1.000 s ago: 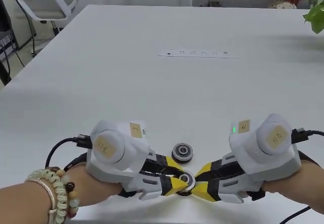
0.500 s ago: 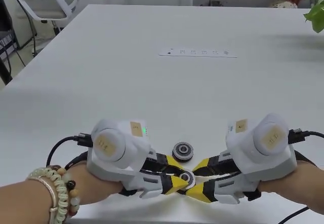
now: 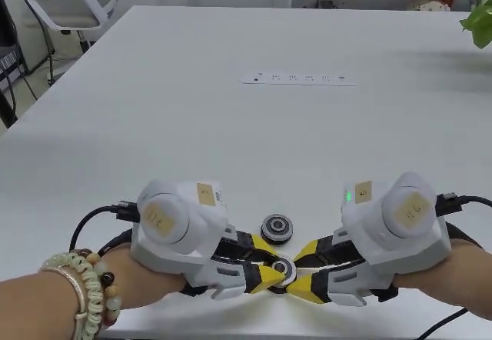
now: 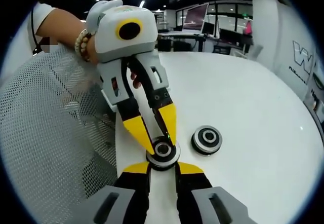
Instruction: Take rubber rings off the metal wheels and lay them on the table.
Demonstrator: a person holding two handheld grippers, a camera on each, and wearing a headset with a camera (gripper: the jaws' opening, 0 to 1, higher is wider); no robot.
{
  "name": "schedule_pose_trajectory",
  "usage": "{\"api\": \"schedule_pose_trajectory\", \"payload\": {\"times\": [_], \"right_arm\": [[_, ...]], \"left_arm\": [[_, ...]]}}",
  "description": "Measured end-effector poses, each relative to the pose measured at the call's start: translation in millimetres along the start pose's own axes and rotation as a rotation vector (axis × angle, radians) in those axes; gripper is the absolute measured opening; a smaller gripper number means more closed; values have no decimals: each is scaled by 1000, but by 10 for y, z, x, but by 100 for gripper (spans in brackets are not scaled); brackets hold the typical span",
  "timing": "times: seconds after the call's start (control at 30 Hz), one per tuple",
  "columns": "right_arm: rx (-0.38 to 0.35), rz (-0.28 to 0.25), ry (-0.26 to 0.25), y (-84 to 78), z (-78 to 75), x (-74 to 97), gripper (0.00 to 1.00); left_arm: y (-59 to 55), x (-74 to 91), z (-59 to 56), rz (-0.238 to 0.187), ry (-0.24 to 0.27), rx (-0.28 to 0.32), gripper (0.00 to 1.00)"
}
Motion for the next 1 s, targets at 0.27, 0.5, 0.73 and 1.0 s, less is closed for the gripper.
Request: {"api": "schedule_pose_trajectory", "payload": {"times": [0.27, 0.5, 0.73, 1.0], "right_arm": [[5, 23, -25, -50, -56, 31, 0], [-164, 30, -36, -54, -96, 34, 0], [-582, -31, -7, -37, -181, 77, 0], [-800, -85, 48, 31, -168, 123, 0]], "left_arm": [[-6, -1, 5, -1, 0, 1, 14], [-6, -4, 11, 0, 4, 3, 14], [-6, -1, 15, 1, 7, 3, 13], [-6, 2, 13, 1, 8, 3, 13]]}}
Point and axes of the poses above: the centre of the closed fingertips' face, and the gripper's own axes: x roughly backward along the fingers, z roughly to its left, y roughly out of its top, the point moved 3 cm from there along x, roughly backward along the fingers, and after that the axes turned 13 degrees about -x, right-handed, at the moved point
